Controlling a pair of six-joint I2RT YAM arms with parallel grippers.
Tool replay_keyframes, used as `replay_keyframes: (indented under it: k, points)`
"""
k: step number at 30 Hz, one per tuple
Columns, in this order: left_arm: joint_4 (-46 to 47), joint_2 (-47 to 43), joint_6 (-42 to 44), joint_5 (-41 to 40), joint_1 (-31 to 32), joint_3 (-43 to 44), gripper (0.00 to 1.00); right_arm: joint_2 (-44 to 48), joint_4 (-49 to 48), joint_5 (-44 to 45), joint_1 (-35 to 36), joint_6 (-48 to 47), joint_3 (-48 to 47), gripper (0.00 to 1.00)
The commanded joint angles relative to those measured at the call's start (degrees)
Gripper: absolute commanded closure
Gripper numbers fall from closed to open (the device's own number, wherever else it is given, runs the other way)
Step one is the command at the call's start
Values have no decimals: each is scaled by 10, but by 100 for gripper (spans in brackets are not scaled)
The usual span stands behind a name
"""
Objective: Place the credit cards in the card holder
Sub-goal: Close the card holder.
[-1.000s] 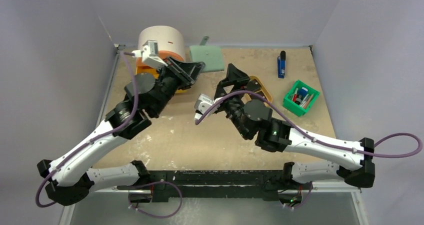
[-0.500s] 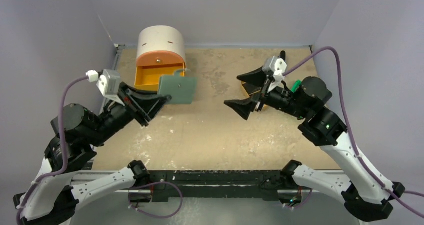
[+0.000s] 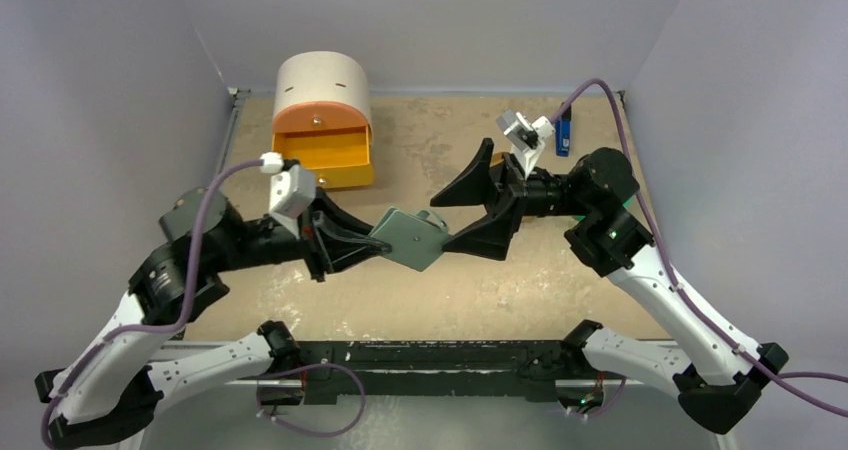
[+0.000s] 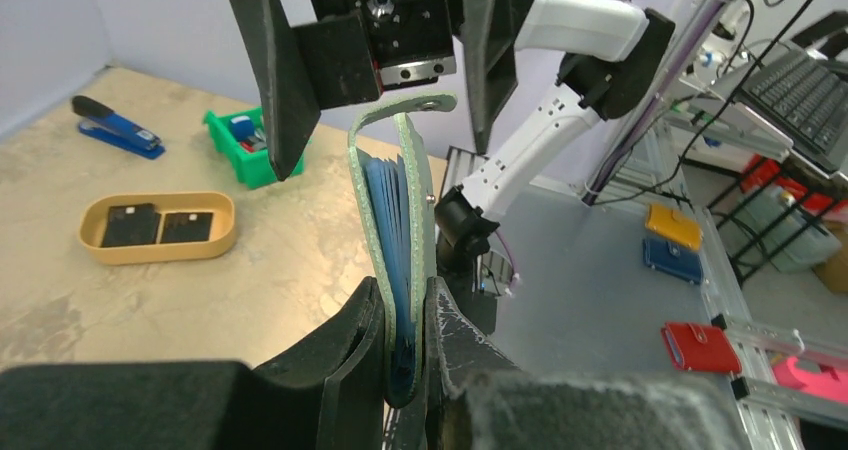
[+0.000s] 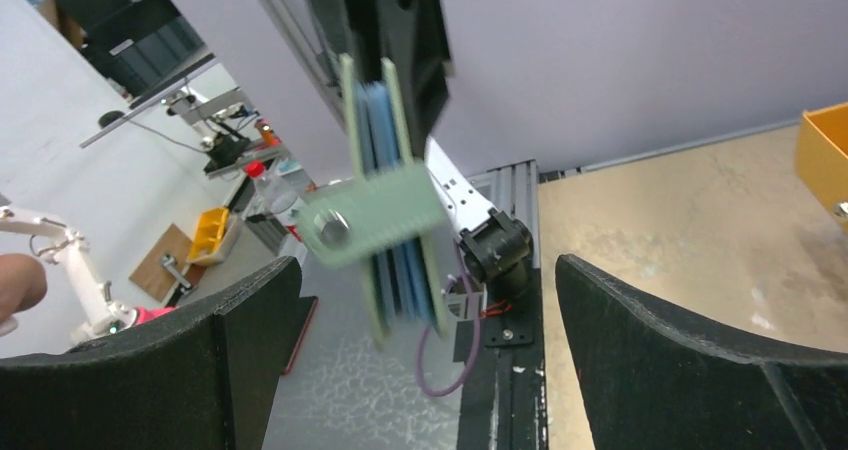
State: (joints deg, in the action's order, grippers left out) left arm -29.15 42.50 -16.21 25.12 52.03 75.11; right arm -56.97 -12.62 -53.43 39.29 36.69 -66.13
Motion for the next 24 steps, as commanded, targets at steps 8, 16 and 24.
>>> replay_keyframes:
  k: [8,16,24]
  points:
    - [77,50,38,63,-2,48,100,15,-71,-48,-3,51,3,18]
    - [76,53,47,56,-2,54,100,28,4,-50,-3,11,8,24]
    - [77,62,52,54,-2,58,100,19,-36,-53,-1,46,12,37]
